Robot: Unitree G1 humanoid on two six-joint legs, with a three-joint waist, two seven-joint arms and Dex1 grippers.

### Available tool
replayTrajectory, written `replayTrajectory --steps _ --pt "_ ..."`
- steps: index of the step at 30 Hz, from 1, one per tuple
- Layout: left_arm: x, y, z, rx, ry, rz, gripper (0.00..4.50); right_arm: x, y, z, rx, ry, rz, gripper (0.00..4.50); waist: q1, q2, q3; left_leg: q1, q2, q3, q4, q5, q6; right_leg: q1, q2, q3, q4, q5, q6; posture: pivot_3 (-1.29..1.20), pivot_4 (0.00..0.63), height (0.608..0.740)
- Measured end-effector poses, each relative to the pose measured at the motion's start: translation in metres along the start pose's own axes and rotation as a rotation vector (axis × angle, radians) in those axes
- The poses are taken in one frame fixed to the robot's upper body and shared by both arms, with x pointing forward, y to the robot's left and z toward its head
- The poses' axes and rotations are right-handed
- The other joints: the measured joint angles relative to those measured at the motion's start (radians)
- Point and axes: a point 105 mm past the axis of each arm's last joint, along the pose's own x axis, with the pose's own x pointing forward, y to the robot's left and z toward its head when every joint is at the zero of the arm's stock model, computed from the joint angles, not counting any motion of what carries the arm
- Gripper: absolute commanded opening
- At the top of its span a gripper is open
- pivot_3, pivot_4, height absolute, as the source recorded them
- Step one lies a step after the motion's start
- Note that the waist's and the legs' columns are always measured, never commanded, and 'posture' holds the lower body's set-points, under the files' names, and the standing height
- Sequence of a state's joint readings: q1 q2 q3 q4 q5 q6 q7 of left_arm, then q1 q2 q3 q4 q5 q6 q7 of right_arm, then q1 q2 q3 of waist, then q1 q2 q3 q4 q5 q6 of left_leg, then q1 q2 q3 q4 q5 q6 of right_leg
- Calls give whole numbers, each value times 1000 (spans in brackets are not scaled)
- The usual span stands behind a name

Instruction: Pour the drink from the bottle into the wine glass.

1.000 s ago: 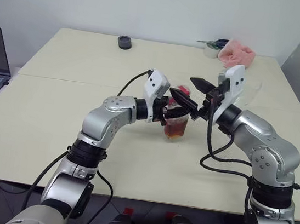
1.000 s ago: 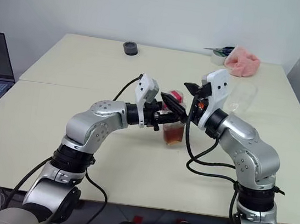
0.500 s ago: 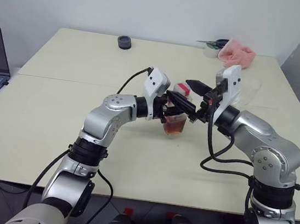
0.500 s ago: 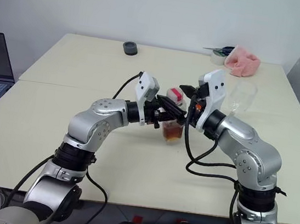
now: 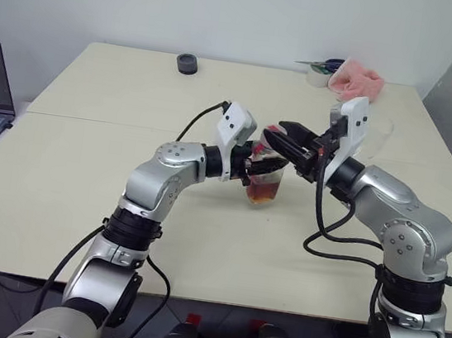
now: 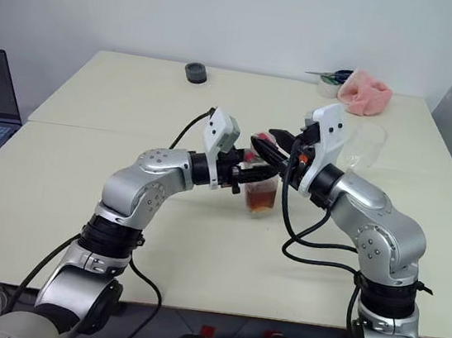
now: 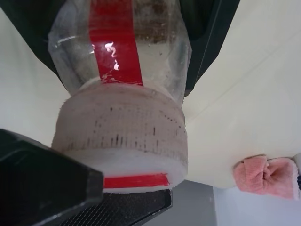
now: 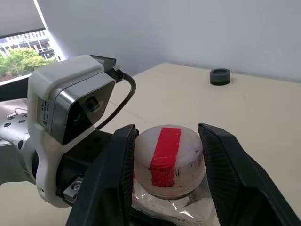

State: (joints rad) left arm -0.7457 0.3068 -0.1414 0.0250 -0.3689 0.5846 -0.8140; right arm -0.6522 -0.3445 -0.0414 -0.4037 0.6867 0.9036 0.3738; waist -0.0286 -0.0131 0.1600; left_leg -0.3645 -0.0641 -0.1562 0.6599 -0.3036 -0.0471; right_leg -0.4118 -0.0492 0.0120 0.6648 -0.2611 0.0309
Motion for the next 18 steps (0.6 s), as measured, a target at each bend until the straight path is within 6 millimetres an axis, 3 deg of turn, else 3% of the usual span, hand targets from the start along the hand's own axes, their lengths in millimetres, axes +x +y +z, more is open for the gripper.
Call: replayTrajectory --steps 9,14,18 --pt "-45 -16 27 54 -5 -258 1889 11 29 30 0 42 483 1752 -6 1 1 0 1 3 0 0 1 -2 2 0 1 0 0 0 150 740" --pt "-49 -21 28 -6 -2 -308 1889 12 27 30 37 51 578 1752 -2 1 1 -1 0 2 0 -1 1 -1 1 1 0 0 0 0 150 740" --pt "-46 -29 27 11 20 -344 1889 11 28 31 30 51 613 3108 -3 1 1 -1 0 2 0 -1 1 -2 0 1 0 0 0 0 150 740"
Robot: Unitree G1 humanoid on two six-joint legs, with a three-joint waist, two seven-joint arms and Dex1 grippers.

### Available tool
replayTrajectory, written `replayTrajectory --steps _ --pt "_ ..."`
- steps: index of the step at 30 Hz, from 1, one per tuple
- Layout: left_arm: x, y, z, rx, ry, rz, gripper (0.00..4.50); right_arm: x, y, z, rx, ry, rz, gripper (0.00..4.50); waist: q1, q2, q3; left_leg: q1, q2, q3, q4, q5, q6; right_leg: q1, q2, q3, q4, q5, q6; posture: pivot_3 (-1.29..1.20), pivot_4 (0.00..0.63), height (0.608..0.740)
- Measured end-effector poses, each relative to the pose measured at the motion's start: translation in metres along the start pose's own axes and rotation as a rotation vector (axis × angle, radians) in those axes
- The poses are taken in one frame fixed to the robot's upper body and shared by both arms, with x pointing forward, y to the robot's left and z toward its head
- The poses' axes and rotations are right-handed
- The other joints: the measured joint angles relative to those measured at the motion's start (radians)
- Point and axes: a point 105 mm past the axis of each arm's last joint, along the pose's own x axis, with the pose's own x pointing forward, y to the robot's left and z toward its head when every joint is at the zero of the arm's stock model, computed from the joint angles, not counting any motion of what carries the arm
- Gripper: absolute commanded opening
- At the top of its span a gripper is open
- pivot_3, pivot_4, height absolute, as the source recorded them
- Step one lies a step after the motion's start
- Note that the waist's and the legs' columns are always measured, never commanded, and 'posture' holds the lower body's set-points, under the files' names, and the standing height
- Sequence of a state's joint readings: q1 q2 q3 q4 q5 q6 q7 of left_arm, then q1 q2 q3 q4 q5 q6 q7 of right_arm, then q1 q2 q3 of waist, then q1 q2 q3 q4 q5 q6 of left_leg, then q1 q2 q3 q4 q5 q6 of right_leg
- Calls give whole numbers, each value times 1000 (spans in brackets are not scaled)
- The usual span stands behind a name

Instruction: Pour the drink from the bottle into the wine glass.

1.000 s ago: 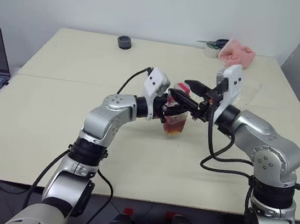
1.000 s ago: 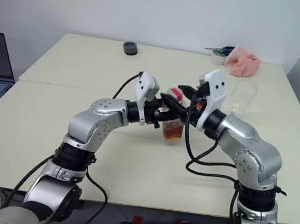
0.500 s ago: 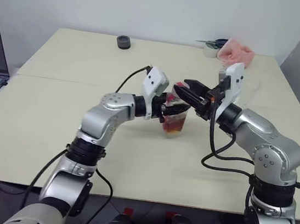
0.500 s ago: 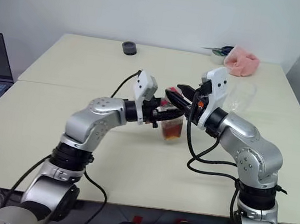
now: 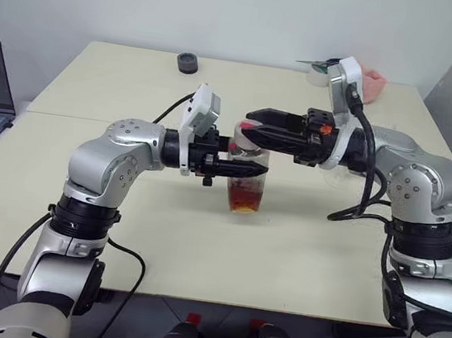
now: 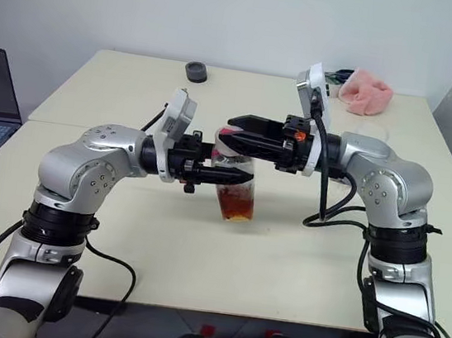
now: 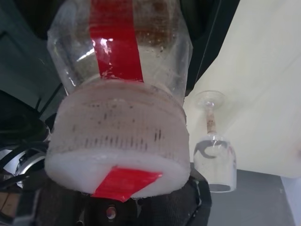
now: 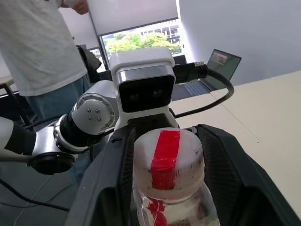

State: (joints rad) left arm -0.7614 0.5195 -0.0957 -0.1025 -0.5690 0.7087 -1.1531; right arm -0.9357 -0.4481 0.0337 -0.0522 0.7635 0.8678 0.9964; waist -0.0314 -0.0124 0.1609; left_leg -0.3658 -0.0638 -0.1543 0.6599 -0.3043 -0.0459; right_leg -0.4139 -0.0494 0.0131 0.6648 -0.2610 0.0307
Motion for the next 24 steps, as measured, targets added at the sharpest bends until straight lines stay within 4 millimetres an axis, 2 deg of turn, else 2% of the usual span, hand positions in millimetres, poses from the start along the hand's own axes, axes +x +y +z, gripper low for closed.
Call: replayTrajectory --steps 4,13,19,24 --pt "4 -7 -1 27 13 -36 1889 -6 0 1 -21 12 -24 4484 0 0 0 0 0 0 0 0 0 -1 0 0 0 0 0 0 150 740" --pt "-1 1 -11 27 24 48 1889 -31 4 -12 -25 37 -211 4484 2 0 0 -1 0 1 0 0 0 -1 0 1 0 0 0 0 150 740" --pt "1 19 -13 37 2 156 1889 -21 16 -9 -96 13 -298 4484 1 0 0 -1 0 1 0 0 0 -1 0 1 1 0 0 0 150 740" --pt "4 30 -10 63 -13 205 1889 -12 16 -10 -100 -14 -354 4484 2 0 0 -1 0 1 0 0 0 -1 0 1 0 0 0 0 150 740"
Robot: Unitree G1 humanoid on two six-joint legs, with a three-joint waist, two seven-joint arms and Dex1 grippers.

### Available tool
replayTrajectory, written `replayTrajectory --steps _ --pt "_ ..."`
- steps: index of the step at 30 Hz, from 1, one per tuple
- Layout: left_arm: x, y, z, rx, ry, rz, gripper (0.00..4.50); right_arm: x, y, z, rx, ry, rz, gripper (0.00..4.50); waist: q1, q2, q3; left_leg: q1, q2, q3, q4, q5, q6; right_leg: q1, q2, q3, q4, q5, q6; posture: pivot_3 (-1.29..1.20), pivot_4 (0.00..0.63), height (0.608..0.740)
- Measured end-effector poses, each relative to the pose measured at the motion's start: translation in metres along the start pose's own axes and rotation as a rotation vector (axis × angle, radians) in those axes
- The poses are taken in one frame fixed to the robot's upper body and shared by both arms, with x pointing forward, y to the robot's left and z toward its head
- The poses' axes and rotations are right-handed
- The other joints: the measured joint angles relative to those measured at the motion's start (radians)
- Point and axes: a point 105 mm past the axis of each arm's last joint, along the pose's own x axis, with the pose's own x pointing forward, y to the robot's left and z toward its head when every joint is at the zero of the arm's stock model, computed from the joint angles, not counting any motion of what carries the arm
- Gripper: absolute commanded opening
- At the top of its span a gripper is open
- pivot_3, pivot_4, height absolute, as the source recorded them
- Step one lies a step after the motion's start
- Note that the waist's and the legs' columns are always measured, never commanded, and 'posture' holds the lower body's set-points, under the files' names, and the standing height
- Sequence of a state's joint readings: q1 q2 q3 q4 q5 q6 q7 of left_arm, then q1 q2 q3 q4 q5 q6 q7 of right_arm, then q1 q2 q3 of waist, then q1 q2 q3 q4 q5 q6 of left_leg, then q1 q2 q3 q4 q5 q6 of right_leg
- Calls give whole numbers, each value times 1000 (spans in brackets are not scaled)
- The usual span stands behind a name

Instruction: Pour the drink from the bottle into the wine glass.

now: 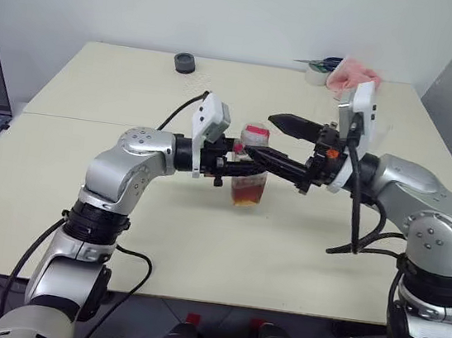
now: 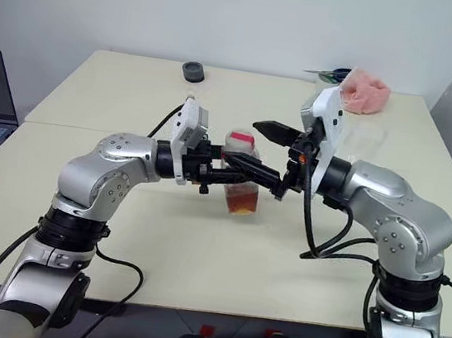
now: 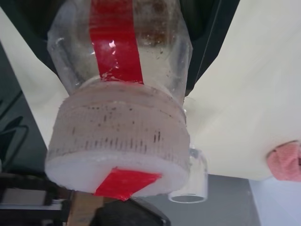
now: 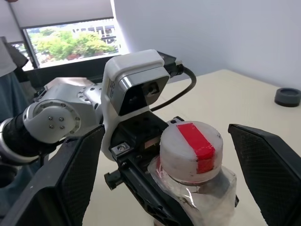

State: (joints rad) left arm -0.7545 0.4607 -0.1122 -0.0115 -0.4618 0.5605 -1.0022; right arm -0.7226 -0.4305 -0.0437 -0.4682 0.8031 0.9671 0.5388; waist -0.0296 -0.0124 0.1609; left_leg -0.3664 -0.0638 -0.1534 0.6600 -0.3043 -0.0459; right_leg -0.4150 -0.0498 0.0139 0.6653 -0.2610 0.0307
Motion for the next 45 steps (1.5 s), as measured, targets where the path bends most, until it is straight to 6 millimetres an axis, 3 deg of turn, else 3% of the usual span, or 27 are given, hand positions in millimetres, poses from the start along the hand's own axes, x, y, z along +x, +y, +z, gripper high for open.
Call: replayTrajectory --steps 12,15,21,22,30,39,45 --pt "7 0 3 -4 -17 -3 1889 10 -14 -9 -8 8 -99 4484 -2 0 0 0 0 0 0 0 0 0 0 0 0 0 0 0 150 740" --pt "7 0 2 -4 -17 -4 1889 11 -16 -8 -7 -2 -107 3968 -2 0 0 0 0 0 0 0 0 0 0 0 0 0 0 0 150 740" --pt "7 0 2 -3 -15 -3 1889 9 -16 -4 5 -19 -97 1879 -2 0 0 0 0 0 0 0 0 0 0 0 0 0 0 0 150 740" --pt "7 0 3 -2 -16 -3 1889 9 -16 -4 9 -20 -96 1766 -2 0 0 0 0 0 0 0 0 0 0 0 0 0 0 0 150 740" --pt "7 -5 3 -1 -11 -31 1889 4 -13 -4 10 -4 -58 1768 -2 0 0 0 0 1 0 0 0 0 0 0 0 0 0 0 150 740" --pt "-21 -27 28 38 27 -223 1889 15 5 22 -19 4 350 1768 -12 0 0 0 1 3 0 0 0 -1 2 -2 1 0 0 0 150 740" --pt "-24 -30 35 42 26 -242 1889 16 6 26 -37 6 432 1768 -9 0 0 0 1 3 0 0 0 -1 1 -1 1 0 0 0 150 740"
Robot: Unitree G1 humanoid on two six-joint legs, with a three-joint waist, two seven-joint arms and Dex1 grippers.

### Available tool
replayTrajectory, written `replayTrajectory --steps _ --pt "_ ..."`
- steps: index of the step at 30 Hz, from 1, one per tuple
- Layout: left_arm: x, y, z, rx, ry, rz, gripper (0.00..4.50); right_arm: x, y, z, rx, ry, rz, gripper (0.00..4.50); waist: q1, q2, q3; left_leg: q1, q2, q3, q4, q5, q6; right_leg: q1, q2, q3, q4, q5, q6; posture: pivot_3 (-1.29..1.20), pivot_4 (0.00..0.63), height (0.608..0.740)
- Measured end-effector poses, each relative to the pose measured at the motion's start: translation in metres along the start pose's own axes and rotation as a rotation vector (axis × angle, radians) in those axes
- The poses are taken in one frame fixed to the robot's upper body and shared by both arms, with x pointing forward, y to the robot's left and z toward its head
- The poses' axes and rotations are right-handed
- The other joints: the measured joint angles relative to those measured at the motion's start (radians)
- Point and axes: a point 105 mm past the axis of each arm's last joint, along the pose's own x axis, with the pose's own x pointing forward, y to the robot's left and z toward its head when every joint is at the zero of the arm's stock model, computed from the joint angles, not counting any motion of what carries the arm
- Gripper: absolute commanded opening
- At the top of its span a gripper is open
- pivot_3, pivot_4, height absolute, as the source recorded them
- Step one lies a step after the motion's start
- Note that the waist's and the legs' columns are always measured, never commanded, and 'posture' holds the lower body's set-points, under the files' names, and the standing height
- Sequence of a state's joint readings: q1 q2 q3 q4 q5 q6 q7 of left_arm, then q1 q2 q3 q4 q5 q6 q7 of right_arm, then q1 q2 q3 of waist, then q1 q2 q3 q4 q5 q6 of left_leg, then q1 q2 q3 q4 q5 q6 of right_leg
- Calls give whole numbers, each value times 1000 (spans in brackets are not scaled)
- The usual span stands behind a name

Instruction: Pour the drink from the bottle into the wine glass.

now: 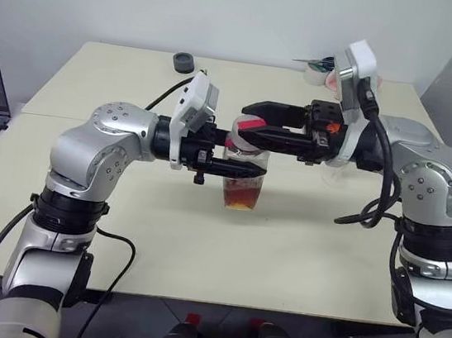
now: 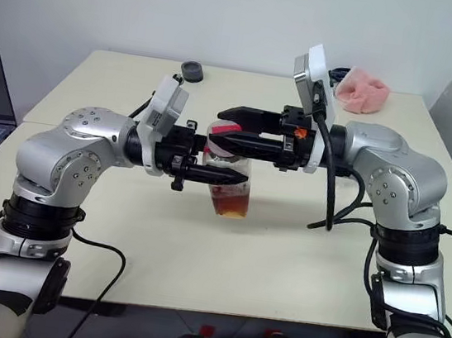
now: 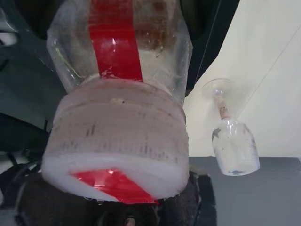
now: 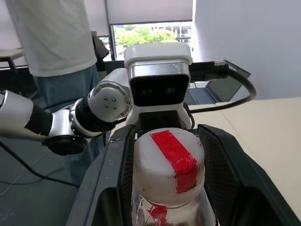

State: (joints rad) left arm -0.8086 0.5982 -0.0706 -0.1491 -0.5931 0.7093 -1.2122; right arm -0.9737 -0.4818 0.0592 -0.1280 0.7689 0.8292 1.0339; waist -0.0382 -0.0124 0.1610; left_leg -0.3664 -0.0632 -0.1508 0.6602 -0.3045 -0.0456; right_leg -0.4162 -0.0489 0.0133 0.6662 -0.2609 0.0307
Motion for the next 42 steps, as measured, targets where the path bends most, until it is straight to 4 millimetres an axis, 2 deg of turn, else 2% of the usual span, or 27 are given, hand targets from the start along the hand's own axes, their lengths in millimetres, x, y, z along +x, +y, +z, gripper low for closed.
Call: replayTrajectory --steps 2,3,5,8,9,16,20,23,29,33,42 --pt "-1 0 0 1 2 3 1889 -1 -1 1 1 -1 4 2519 3 0 0 0 0 0 0 0 0 0 0 0 0 0 0 0 150 740" --pt "0 0 0 1 6 0 1889 -1 -1 2 0 2 6 2738 4 0 0 0 0 0 0 0 0 -1 0 1 0 0 0 0 150 740" --pt "8 -3 1 6 -1 -30 1889 2 0 1 4 8 18 3400 6 0 0 0 0 0 0 0 0 0 0 1 0 0 0 0 150 740" --pt "8 -3 1 5 2 -26 1889 -5 -2 0 15 32 -7 4413 6 0 0 -1 0 0 0 0 0 -2 0 1 0 0 0 0 150 740" --pt "8 -3 1 5 3 -24 1889 -8 -3 -1 18 37 -18 4492 6 0 0 -1 0 0 0 0 0 -2 0 1 0 0 0 0 150 740" --pt "4 3 -13 -36 9 42 1889 -28 -3 0 26 45 -142 4492 7 0 0 -3 0 1 0 0 0 -3 -1 2 1 0 0 0 150 740" --pt "2 18 -19 -24 6 146 1889 -34 -6 -6 22 41 -235 4492 7 0 0 -3 0 1 0 0 0 -4 -1 2 2 0 0 0 150 740" --pt "3 26 -23 -31 -5 199 1889 -31 -6 -8 -10 42 -296 4492 6 0 0 -3 0 2 0 0 0 -4 -1 2 2 0 0 0 150 740" --pt "11 32 -21 -41 -47 254 1889 -10 -7 -18 -26 -3 -407 4492 6 0 0 -3 -1 3 1 0 0 -6 -2 3 6 0 0 0 150 740" --pt "13 34 -21 -44 -59 271 1889 -8 -15 -17 -42 -13 -494 4492 6 0 0 -3 -1 3 2 0 0 -6 -2 3 7 0 0 0 150 740" --pt "15 33 -20 -44 -64 269 1889 -11 -19 -18 -52 -3 -537 4492 6 0 0 -2 -1 4 2 0 0 -6 -2 3 7 0 0 0 150 740"
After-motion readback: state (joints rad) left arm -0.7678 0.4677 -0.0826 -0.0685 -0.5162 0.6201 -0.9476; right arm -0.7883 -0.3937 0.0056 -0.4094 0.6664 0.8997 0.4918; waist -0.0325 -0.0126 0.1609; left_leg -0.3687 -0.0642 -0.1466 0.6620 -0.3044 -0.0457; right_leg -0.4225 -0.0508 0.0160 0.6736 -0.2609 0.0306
